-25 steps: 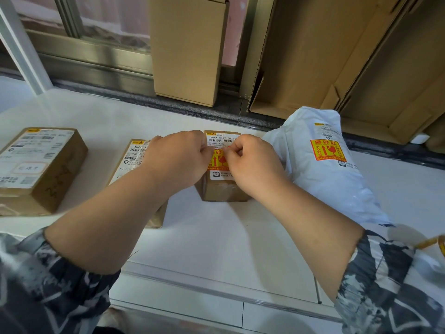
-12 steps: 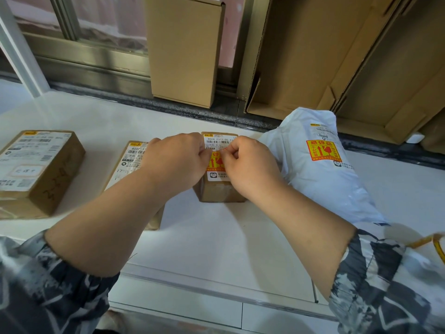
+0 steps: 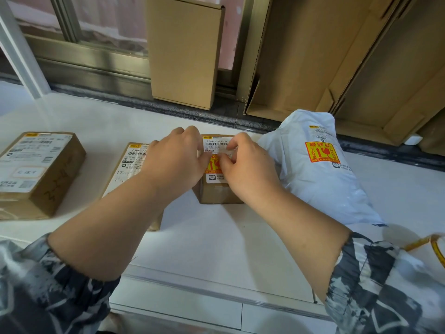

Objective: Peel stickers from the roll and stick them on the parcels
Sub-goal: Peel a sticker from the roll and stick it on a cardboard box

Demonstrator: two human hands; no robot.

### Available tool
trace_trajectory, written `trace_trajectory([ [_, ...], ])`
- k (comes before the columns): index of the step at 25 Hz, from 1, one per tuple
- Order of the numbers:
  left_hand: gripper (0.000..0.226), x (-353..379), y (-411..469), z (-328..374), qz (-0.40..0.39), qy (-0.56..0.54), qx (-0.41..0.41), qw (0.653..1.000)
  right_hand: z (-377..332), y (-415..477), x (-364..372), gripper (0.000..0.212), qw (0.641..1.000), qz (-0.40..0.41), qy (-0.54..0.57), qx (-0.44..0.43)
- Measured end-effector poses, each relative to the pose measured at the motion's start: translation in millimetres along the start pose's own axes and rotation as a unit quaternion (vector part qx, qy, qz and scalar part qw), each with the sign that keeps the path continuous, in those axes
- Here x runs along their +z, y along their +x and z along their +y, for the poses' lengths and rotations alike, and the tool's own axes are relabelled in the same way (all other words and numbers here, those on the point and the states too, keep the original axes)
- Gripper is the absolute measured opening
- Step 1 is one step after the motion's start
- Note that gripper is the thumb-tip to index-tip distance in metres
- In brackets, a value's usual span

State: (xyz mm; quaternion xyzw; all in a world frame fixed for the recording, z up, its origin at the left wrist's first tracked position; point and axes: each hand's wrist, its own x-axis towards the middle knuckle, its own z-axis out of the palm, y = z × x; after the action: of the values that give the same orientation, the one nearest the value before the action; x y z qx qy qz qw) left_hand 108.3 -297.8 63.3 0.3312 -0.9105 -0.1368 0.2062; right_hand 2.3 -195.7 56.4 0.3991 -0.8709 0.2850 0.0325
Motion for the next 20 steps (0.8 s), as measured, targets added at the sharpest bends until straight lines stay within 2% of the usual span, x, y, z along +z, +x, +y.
trace_trajectory([
  [5,0.018,-1.5,-9.7,0.2,0.044,0.038,0.032,0.998,1.3,-2.5,-0.6,0.009,0.999,-0.001,0.028,-0.018],
  [14,0.026,-1.2,-41.7,-0.2,0.077,0.130,0.060,0.987,10.9,-15.5,9.9,0.027,0.995,0.015,0.097,-0.016],
  [18,0.028,-4.4,-45.1,9.5,0.059,0.136,0.047,0.988,6.4,-22.4,-0.5,0.031,0.998,-0.012,0.061,-0.018],
  [20,0.031,-17.9,-41.7,21.3,0.086,0.107,0.082,0.987,-6.1,-25.5,-32.0,0.031,0.996,-0.011,0.088,-0.017],
])
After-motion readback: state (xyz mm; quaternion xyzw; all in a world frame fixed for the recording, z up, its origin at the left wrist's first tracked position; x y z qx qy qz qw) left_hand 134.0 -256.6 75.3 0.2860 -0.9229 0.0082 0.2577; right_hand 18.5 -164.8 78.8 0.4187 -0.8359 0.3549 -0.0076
